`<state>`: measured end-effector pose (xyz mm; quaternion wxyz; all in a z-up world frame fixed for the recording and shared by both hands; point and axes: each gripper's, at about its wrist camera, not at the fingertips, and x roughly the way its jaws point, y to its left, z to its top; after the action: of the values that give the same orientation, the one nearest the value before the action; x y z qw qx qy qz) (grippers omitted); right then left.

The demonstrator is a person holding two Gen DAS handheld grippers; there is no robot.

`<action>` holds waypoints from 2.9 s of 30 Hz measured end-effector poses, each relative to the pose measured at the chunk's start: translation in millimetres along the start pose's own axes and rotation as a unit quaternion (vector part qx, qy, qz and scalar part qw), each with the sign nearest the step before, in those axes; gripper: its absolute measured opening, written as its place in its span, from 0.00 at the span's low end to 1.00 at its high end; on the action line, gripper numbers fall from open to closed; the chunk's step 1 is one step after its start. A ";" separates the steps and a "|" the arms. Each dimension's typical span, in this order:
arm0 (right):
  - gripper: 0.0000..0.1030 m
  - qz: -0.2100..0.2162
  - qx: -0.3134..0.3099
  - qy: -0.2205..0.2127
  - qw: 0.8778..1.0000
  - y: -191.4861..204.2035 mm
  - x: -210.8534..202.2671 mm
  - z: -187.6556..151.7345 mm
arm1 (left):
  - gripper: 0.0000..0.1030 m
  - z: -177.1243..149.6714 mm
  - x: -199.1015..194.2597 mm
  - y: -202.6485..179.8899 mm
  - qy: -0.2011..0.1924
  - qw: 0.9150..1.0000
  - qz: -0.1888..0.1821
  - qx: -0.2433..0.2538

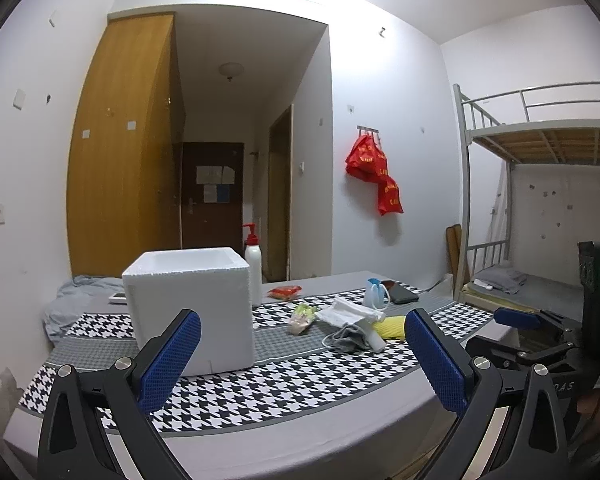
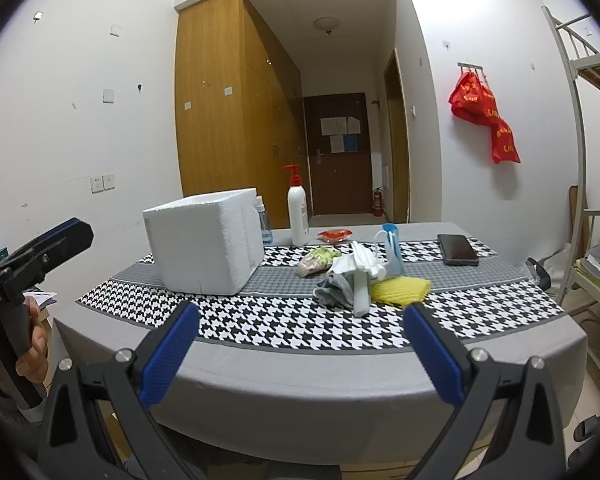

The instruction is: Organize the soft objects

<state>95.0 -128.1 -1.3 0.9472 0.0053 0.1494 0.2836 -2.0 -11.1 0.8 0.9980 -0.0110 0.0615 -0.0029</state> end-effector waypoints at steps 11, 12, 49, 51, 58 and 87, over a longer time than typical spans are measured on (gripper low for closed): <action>1.00 -0.005 -0.001 0.000 1.000 -0.8 -1.2 1.8 | 0.99 2.2 2.0 7.2 0.002 1.000 0.015 -0.012; 1.00 -0.005 -0.002 0.000 1.000 -0.7 -1.0 2.0 | 0.99 2.3 2.1 6.8 0.002 1.000 0.017 -0.009; 1.00 -0.003 -0.006 -0.005 1.000 2.7 -1.2 5.8 | 0.99 4.0 10.8 12.0 0.017 0.999 0.032 -0.019; 1.00 -0.003 -0.007 -0.004 1.000 2.8 -0.3 6.1 | 0.99 3.5 10.9 12.1 0.017 0.999 0.034 -0.018; 1.00 -0.003 -0.006 -0.004 1.000 0.5 4.6 9.8 | 0.99 5.4 18.4 13.8 0.022 0.999 0.036 -0.018; 1.00 -0.017 0.007 0.044 0.999 -37.3 62.8 29.8 | 0.99 20.5 91.6 15.4 0.071 0.997 0.035 -0.016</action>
<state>173.4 -123.3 6.0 0.9445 -0.0025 0.1927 0.2661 91.4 4.0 9.5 0.9903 -0.0246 0.1329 0.0320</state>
